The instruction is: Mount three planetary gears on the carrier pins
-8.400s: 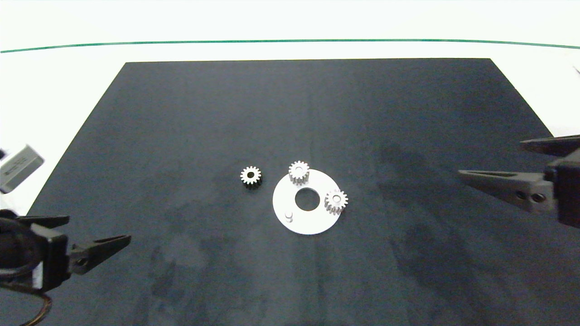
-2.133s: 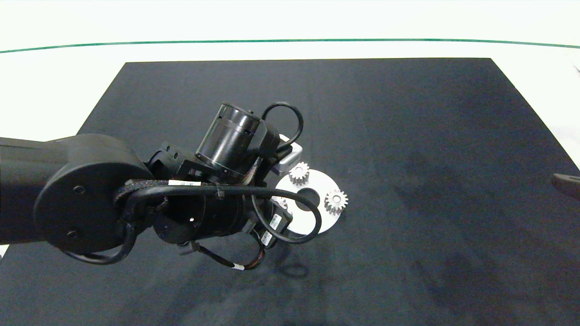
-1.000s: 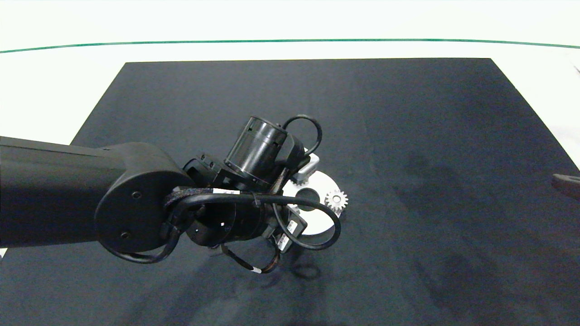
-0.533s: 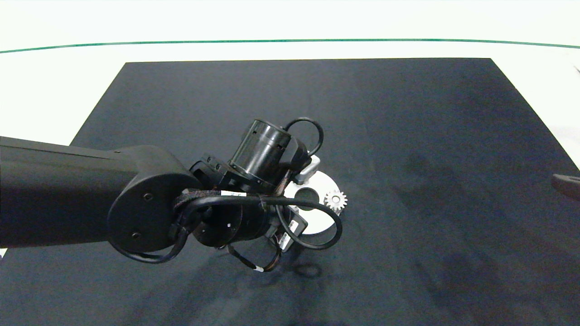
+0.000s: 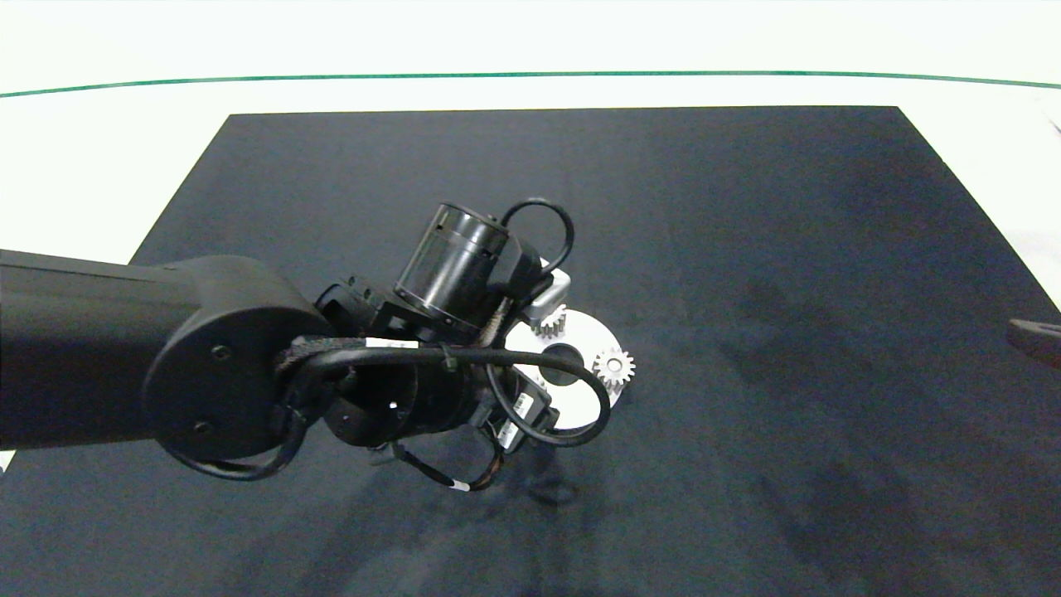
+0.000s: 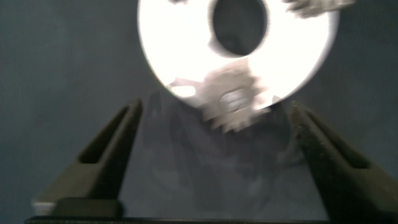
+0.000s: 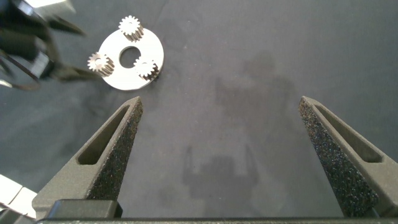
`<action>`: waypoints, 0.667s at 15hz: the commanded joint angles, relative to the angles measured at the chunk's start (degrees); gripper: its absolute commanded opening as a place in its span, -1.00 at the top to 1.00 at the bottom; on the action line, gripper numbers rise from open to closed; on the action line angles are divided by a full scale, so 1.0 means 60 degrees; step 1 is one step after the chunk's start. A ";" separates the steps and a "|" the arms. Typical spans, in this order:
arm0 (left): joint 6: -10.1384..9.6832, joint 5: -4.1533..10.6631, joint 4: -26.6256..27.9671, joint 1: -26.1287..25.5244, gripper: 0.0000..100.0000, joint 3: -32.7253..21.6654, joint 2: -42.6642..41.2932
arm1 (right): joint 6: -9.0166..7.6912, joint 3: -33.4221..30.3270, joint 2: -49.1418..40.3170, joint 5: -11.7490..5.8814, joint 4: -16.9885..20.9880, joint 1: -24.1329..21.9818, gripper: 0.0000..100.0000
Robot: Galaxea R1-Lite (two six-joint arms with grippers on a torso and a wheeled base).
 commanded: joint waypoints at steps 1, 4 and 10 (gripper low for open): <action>0.0083 0.0034 -0.0330 0.1664 -1.00 0.1331 -0.1738 | -0.0316 -0.0013 -0.0238 -0.0152 -0.0022 -0.0063 -1.00; -0.0093 -0.0024 -0.2645 0.3964 -1.00 0.3220 -0.3159 | -0.0448 0.0030 -0.0385 -0.0167 -0.0066 -0.0093 -1.00; -0.0049 -0.0054 -0.5135 0.7172 -1.00 0.5535 -0.5269 | -0.1004 0.1525 -0.1059 -0.0738 -0.0227 -0.2832 -1.00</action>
